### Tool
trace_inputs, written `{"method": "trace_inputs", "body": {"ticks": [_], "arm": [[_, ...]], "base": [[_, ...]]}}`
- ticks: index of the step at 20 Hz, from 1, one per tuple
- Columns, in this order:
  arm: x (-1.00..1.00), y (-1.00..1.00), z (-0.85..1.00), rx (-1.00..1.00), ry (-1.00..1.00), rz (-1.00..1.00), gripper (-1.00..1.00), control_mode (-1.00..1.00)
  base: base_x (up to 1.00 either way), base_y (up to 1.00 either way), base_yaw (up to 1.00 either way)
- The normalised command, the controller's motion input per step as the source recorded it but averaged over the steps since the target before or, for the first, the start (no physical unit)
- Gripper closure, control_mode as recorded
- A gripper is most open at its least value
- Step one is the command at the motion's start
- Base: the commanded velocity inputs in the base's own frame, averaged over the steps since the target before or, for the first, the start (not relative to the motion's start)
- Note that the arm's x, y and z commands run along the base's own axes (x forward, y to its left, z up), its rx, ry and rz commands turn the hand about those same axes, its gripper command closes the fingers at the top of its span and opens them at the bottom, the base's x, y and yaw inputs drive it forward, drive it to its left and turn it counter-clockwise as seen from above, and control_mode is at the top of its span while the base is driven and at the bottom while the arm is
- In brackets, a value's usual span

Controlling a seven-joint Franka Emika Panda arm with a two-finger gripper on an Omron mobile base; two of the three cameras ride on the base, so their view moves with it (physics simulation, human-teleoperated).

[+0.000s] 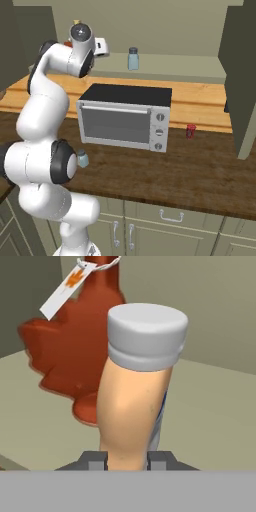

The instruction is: Put the shaker and condiment bottle from the counter next to their counterparts in the cabinet.

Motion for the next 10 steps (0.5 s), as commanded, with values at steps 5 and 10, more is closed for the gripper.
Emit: {"method": "trace_inputs", "body": {"ticks": [5, 10], "arm": [[0.19, 0.05, -0.12, 0.00, 0.00, 0.01, -1.00, -1.00], [0.03, 0.01, -0.15, 0.00, 0.00, 0.00, -1.00, -1.00]], "base": [[0.00, 0.00, 0.00], [0.00, 0.00, 0.00]]}}
